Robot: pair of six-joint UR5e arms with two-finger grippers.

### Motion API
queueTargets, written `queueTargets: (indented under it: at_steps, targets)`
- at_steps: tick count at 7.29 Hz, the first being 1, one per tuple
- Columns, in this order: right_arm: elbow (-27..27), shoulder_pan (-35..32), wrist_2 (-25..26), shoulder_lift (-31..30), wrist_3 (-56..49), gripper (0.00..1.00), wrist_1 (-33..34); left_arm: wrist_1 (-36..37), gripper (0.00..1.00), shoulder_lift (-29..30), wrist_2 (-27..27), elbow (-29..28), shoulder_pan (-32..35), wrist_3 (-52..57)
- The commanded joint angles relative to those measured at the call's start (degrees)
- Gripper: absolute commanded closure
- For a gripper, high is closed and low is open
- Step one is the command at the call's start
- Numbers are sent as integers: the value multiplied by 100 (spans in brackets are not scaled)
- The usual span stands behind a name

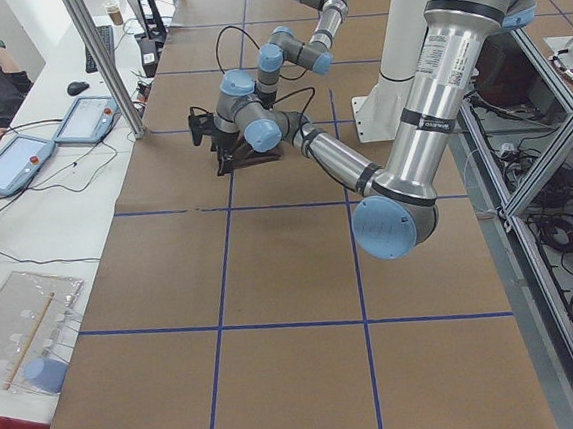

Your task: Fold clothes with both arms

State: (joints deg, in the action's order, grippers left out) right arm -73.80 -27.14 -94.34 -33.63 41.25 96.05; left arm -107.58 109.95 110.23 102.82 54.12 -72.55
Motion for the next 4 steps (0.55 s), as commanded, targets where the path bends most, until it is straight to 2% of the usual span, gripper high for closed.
queueTargets:
  at_steps: [1, 2, 4]
  targets:
    - [6, -386, -6, 23, -325, 100, -16, 0, 0, 18, 148, 2, 37, -14]
    - [6, -588, 12, 40, -641, 100, -69, 9, 0, 27, 148, 10, 37, -14]
    - [94, -590, 30, 23, -671, 100, -227, 44, 0, 62, 157, 10, 46, -14]
